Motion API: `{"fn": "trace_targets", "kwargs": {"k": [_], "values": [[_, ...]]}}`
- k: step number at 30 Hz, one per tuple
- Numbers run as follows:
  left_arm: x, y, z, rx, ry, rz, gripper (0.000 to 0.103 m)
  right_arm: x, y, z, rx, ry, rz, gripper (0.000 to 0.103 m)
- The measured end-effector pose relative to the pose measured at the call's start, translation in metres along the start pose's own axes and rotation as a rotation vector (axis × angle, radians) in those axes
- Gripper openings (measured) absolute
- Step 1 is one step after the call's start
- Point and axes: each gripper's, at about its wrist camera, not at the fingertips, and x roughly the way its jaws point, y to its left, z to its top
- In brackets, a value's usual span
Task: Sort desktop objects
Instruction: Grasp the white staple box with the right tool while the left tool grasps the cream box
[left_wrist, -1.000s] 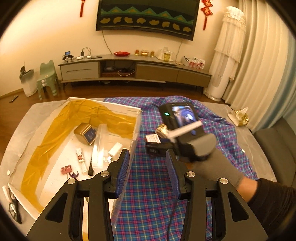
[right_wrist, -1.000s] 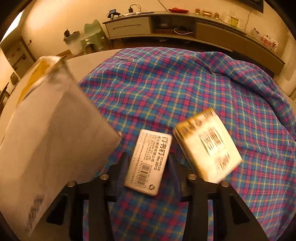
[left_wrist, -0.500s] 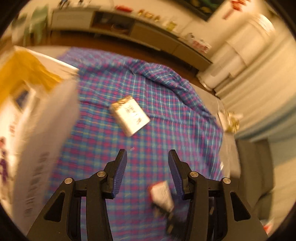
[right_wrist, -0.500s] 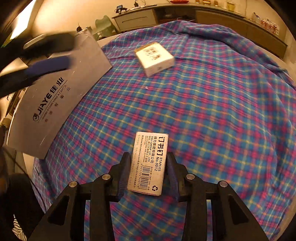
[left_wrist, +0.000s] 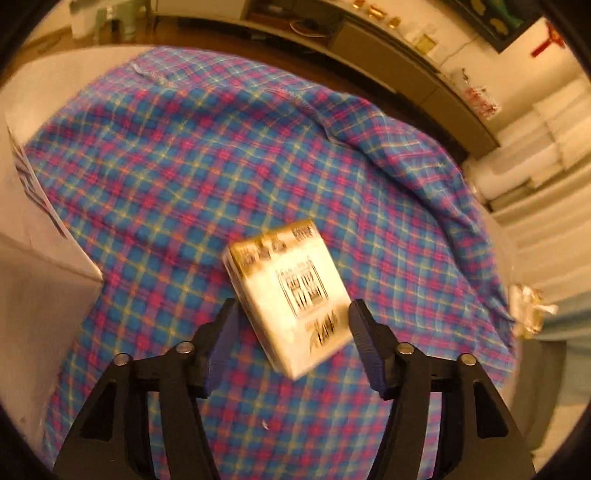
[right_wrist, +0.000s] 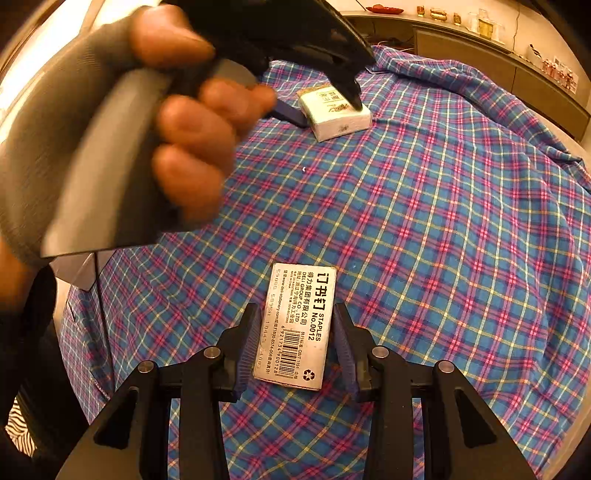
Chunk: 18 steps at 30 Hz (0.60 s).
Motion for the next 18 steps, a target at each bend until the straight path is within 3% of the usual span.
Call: {"fn": "trace_targets", "kwargs": {"k": [5, 12, 16, 18], "values": [[-0.001, -0.001, -0.001, 0.039, -0.008, 0.002, 0.061, -0.001, -0.005, 0.002, 0.007, -0.009, -0.003, 0.041], [-0.028, 0.011, -0.017, 0.079, -0.029, -0.023, 0.035, -0.01, -0.011, 0.004, 0.035, -0.04, -0.012, 0.041], [-0.036, 0.009, -0.017, 0.087, -0.024, -0.026, 0.035, -0.017, -0.009, 0.003, 0.047, -0.058, -0.011, 0.041], [-0.035, 0.005, -0.014, 0.076, -0.019, -0.025, 0.039, -0.02, -0.011, 0.002, 0.051, -0.06, -0.004, 0.041]]}}
